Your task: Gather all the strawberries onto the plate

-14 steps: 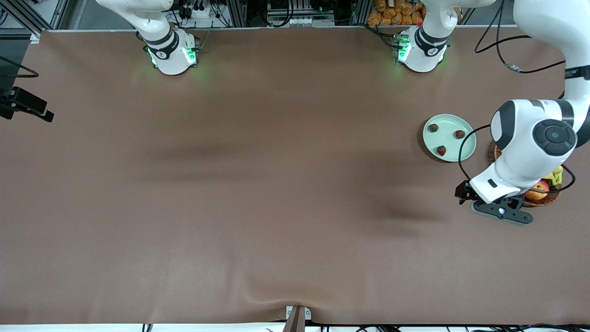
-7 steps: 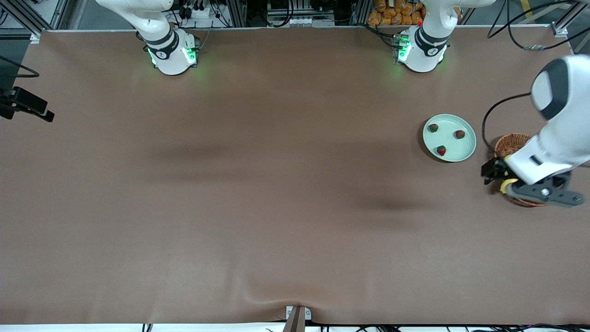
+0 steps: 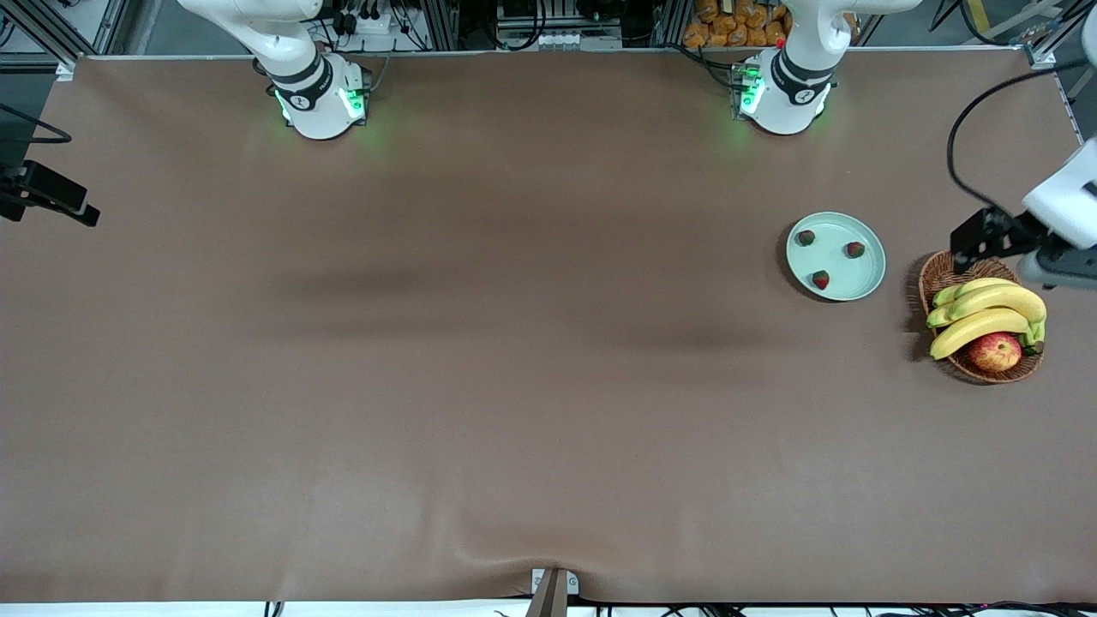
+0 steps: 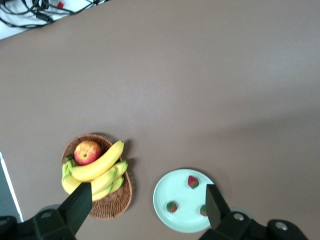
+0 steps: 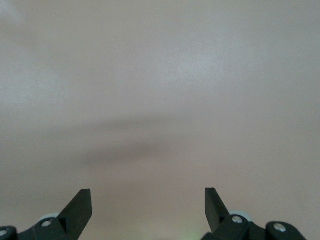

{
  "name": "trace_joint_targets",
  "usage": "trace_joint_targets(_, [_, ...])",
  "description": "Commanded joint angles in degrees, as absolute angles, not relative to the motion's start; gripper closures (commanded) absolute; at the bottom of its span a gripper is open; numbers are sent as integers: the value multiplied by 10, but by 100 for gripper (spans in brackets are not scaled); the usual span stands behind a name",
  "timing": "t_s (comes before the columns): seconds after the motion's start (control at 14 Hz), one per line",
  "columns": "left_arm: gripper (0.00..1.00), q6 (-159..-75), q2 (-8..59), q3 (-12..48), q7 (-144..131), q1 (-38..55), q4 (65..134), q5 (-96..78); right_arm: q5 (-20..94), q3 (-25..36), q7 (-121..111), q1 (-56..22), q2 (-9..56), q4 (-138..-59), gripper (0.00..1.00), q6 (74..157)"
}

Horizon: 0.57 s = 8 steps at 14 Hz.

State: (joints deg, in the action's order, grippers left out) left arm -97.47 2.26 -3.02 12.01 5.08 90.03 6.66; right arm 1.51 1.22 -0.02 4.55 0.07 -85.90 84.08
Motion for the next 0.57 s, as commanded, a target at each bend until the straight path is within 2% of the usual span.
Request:
trace_joint_targets(0.0, [0,-954,26,-38,126,54,881,59,12,11,9,47,-5,-853,0,831])
trace_joint_targets(0.14, [0,-954,32,-47,125,54,855,57,14,9,11,46,-6,-852,0,831])
trace_joint_targets(0.5, [0,-955,32,-51,117,54,845,22,14,8,10,43,-9,-852,0,816])
